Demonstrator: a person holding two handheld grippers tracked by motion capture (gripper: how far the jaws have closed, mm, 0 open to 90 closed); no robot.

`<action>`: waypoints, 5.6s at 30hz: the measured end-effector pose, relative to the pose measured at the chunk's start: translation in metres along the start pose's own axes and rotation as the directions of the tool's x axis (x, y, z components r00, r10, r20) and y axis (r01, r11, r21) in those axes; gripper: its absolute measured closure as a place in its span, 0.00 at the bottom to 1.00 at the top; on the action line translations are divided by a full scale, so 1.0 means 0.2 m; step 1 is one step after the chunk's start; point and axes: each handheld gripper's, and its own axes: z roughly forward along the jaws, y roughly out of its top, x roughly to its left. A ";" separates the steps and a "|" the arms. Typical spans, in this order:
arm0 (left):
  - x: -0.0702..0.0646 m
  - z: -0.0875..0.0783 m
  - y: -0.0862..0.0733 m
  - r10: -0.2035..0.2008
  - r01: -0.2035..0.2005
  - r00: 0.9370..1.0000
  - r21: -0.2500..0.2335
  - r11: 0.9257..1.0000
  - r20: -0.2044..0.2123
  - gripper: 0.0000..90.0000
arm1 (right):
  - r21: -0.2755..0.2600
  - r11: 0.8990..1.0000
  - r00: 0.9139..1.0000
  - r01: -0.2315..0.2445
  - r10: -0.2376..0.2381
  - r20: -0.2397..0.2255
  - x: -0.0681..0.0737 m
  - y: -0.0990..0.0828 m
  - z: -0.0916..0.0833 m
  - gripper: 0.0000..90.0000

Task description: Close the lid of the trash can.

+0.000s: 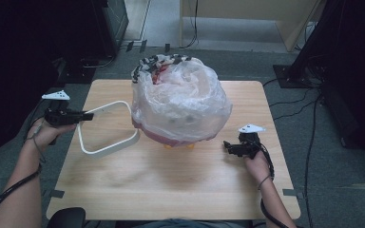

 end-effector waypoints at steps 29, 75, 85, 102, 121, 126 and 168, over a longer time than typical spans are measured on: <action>0.01 -0.35 0.19 0.013 -0.013 1.000 -0.017 1.000 -0.014 0.87 | -0.001 1.000 1.000 0.002 -0.002 0.000 0.00 0.00 0.00 0.15; -0.34 -0.41 0.99 0.101 -0.098 0.994 -0.053 0.994 0.047 0.87 | 0.000 1.000 1.000 0.002 -0.002 0.000 0.00 0.00 0.00 0.15; -0.45 -0.32 1.15 0.136 -0.132 0.988 -0.057 0.990 0.076 0.87 | 0.000 1.000 1.000 0.002 -0.002 0.001 0.00 0.00 0.00 0.15; -0.69 0.03 1.37 0.212 -0.210 0.968 -0.029 0.977 0.136 0.87 | 0.000 1.000 1.000 0.002 -0.002 0.001 0.00 0.00 0.00 0.15; -0.81 0.30 1.39 0.252 -0.252 0.952 -0.022 0.967 0.175 0.87 | -0.001 1.000 1.000 0.002 -0.002 0.001 0.00 0.00 0.00 0.15; -0.76 0.28 1.34 0.243 -0.245 0.955 -0.007 0.969 0.170 0.87 | 0.000 1.000 1.000 0.002 -0.002 0.001 0.00 0.00 0.00 0.15; -0.71 0.26 1.29 0.237 -0.236 0.962 -0.027 0.971 0.138 0.84 | -0.001 1.000 1.000 0.002 -0.002 0.003 0.00 0.00 0.00 0.15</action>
